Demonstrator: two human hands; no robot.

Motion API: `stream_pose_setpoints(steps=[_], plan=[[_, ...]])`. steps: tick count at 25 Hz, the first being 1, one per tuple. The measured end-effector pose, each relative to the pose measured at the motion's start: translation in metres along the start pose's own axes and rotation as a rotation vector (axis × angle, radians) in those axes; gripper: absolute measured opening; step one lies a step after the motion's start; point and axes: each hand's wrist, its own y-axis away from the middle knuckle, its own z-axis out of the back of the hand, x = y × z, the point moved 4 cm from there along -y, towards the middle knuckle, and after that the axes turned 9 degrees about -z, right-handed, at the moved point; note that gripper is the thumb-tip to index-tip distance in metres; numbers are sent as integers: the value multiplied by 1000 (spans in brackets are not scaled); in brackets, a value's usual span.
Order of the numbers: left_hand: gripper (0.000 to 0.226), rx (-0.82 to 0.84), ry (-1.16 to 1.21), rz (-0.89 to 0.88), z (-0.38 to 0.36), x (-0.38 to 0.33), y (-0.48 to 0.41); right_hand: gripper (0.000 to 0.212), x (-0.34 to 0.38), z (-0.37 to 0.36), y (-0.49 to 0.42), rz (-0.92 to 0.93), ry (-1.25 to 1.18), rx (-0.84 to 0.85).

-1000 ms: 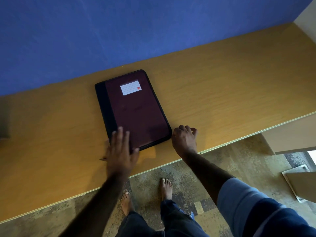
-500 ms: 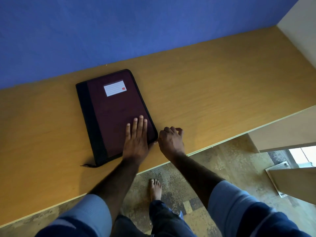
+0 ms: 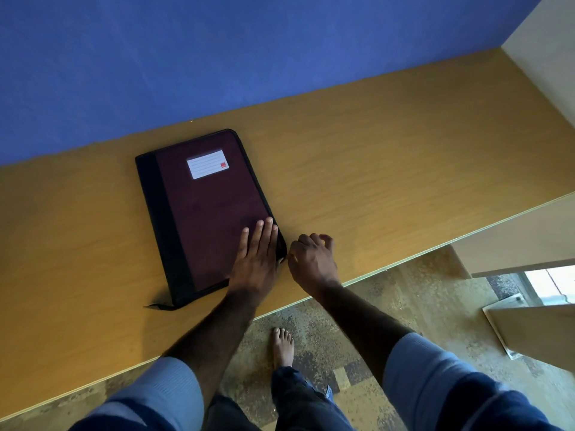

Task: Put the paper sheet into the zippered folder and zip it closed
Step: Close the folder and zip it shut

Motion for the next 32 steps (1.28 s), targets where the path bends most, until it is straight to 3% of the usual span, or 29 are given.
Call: stream_pose_setpoints(steps=[16,32], plan=[[68,-18,54,-38,-4,1,-1,12,2,1,-52,33,41,-32],[74,4,54,-34,2,-1,-3,15,41,0,-170,104,98,-37]])
